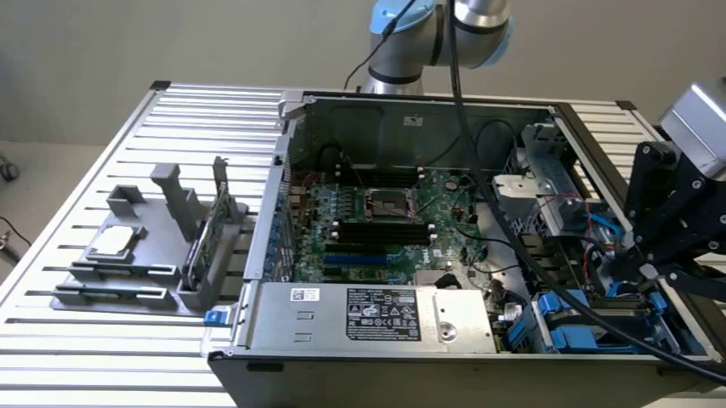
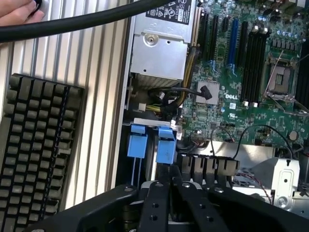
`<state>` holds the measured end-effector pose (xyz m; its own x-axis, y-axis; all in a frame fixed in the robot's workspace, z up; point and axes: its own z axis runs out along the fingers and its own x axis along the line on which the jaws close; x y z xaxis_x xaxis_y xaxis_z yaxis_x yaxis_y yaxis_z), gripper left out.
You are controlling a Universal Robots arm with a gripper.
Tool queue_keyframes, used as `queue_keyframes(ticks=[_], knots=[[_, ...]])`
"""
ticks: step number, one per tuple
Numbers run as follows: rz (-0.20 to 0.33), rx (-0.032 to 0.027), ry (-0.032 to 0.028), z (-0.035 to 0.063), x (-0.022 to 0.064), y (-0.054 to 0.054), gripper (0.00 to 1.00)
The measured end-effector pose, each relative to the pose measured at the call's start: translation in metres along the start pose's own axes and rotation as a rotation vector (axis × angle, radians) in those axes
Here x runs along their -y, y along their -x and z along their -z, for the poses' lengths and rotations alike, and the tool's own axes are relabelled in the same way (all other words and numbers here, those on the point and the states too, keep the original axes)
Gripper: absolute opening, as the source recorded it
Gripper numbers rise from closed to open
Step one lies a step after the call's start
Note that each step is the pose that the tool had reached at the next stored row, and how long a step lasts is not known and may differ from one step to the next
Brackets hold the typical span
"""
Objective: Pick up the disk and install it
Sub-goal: 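Insert the disk into the insertion slot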
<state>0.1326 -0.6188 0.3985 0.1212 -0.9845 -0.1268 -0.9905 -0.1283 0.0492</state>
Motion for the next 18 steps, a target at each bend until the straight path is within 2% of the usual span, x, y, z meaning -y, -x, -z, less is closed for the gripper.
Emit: queue_keyframes(ticks=[5,11,18], knots=[[0.022,-0.0018,-0.0019,-0.0069,0.0034,-0.001,0.11],[0.043,-0.0041,-0.0069,-0.0153,0.0084,-0.002,0.11],[0.058,-0.0069,-0.0201,-0.0257,0.0112,0.001,0.11]])
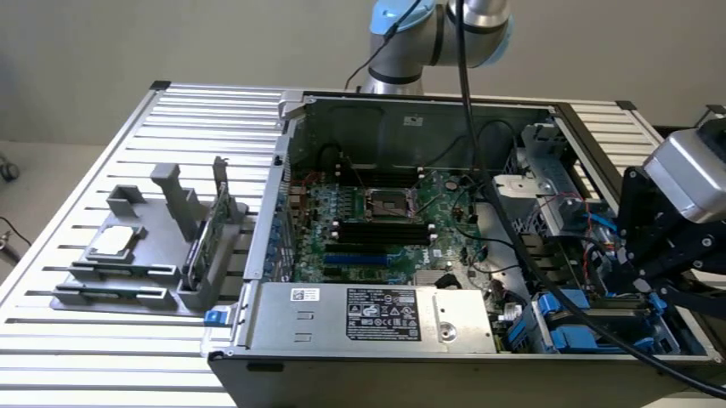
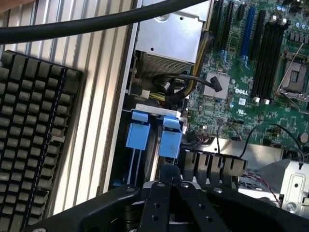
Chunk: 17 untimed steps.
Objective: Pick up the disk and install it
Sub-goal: 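Insert the disk into the insertion slot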
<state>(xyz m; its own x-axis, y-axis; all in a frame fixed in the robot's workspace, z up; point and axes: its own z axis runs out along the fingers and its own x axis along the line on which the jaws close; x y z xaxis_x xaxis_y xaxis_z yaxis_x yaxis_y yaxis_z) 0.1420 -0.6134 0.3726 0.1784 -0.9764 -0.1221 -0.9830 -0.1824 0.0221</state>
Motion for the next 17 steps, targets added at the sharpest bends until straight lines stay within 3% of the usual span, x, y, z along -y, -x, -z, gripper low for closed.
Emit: queue_keyframes(ticks=[17], knots=[[0.005,-0.0063,-0.0329,-0.023,0.0022,-0.001,0.11]])
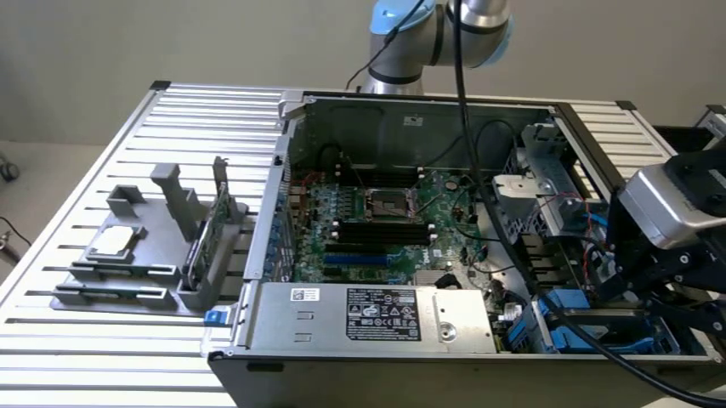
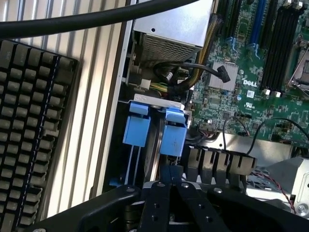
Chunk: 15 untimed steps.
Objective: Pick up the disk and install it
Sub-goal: 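Insert the disk into the insertion slot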
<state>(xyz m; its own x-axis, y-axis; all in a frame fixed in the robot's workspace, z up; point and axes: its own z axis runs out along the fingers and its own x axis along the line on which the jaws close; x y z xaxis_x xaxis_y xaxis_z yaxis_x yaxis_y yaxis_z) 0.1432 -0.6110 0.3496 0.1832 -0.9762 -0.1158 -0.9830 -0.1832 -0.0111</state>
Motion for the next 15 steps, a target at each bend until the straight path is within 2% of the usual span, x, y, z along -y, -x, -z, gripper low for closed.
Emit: queue_keyframes(ticks=[4,10,15], knots=[[0.001,-0.0014,-0.0071,-0.0056,0.0,0.0,0.11],[0.003,-0.0043,-0.0228,-0.0122,-0.0004,-0.001,0.11],[0.004,-0.0058,-0.0313,-0.0173,-0.0031,-0.001,0.11]])
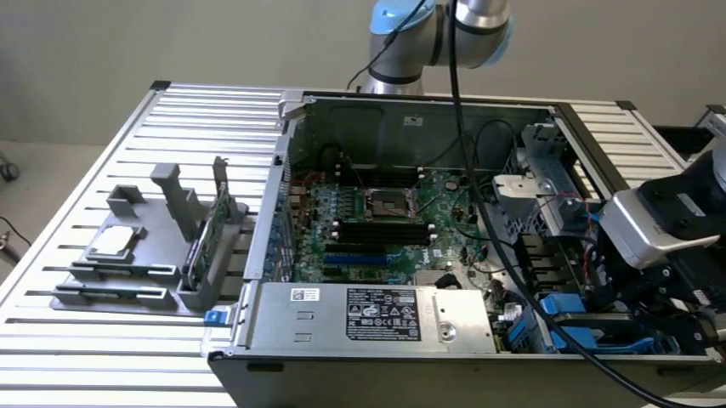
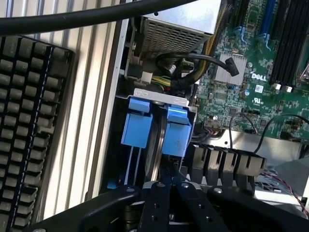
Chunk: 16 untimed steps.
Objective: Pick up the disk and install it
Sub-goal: 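Insert the disk into the insertion slot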
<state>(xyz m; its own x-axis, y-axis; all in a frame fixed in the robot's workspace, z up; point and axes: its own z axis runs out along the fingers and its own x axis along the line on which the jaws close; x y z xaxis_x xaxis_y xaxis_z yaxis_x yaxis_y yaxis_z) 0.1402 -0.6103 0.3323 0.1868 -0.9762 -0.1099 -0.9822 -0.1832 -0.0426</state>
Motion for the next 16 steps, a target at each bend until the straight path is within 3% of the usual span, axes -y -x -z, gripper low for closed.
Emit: queue_keyframes(ticks=[16], knots=[[0.001,-0.0015,-0.007,-0.0047,-0.0041,0.0001,0.11]])
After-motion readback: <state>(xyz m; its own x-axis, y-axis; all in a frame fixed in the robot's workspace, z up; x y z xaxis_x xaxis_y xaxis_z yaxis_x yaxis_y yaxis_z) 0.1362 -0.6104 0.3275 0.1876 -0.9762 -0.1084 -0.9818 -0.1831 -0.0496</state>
